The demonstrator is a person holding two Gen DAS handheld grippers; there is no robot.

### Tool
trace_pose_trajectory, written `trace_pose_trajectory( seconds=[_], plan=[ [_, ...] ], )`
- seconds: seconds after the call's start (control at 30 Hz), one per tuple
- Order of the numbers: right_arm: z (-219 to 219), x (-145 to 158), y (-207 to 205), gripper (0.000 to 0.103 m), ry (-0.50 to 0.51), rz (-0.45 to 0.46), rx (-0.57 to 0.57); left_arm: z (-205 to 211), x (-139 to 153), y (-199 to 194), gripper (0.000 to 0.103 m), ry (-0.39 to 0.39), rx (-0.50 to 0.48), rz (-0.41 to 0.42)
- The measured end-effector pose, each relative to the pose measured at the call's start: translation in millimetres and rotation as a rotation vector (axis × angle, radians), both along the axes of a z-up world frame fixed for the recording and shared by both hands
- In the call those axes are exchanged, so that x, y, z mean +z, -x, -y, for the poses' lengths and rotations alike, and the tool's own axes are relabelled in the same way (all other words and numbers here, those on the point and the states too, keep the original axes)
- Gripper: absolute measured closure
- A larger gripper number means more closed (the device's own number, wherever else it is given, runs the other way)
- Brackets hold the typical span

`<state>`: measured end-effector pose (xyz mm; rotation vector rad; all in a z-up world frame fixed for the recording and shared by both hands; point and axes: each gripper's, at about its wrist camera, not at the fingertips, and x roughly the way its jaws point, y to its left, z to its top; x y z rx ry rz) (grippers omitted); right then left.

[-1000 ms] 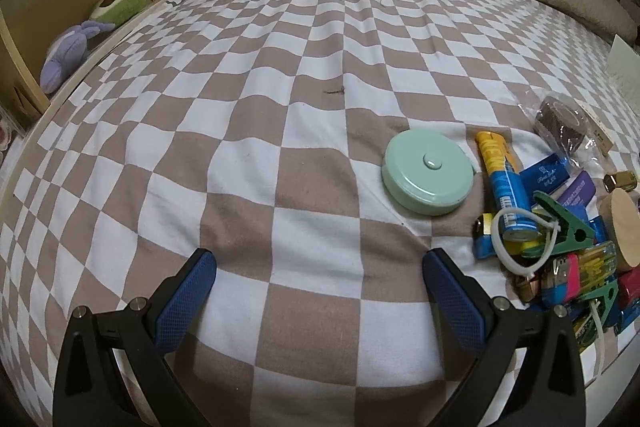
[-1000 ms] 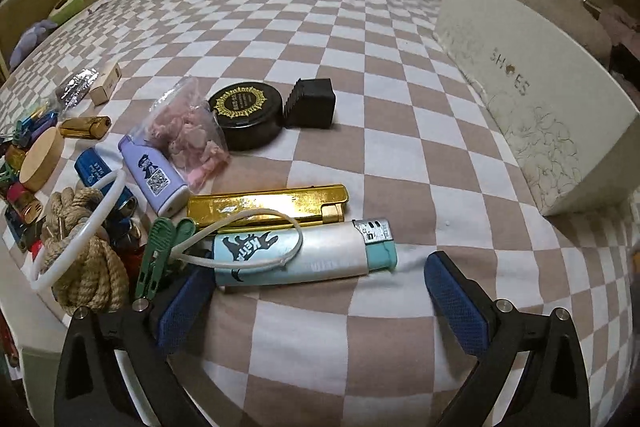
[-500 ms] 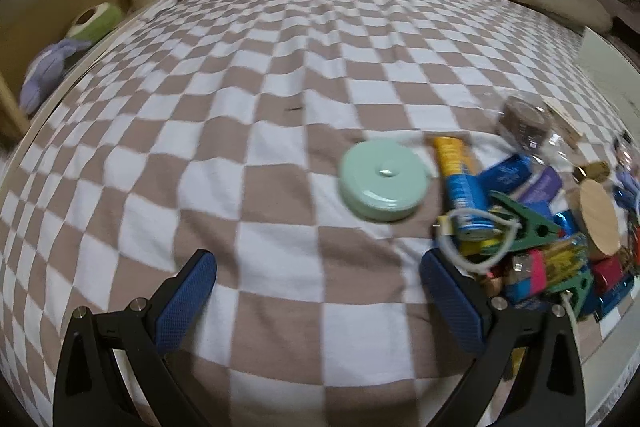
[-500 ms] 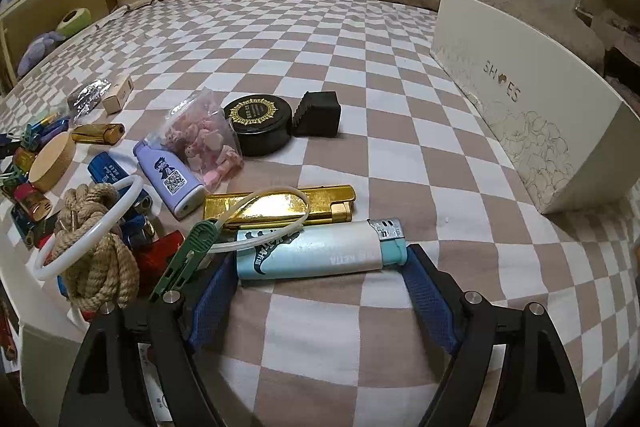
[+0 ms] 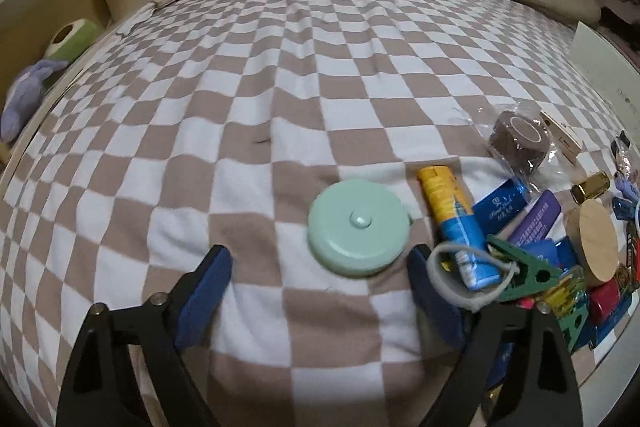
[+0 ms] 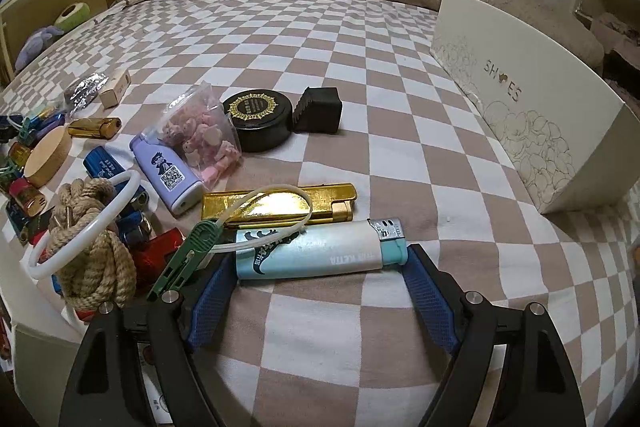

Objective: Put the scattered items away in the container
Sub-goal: 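Grasp the light-blue lighter with the right tool while the left tool grasps the mint tape measure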

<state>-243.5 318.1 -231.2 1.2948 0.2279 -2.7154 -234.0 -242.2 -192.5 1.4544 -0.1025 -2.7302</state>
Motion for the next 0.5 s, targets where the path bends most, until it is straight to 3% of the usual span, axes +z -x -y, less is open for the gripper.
trace_pose_trajectory(
  seconds=[0.13,0.23,0.5],
  plan=[
    [1,0,0,0.019,-0.006,-0.004,0.0,-4,2,17,0.042,-0.034,-0.013,-0.007],
    [2,-1,1,0.019,-0.014,-0.008,0.0,-5,3,24,0.053,-0.053,-0.021,-0.02],
    [4,-1,0,0.019,-0.03,-0.021,0.001,-27,4,31,0.053,-0.054,-0.01,-0.049]
  ],
)
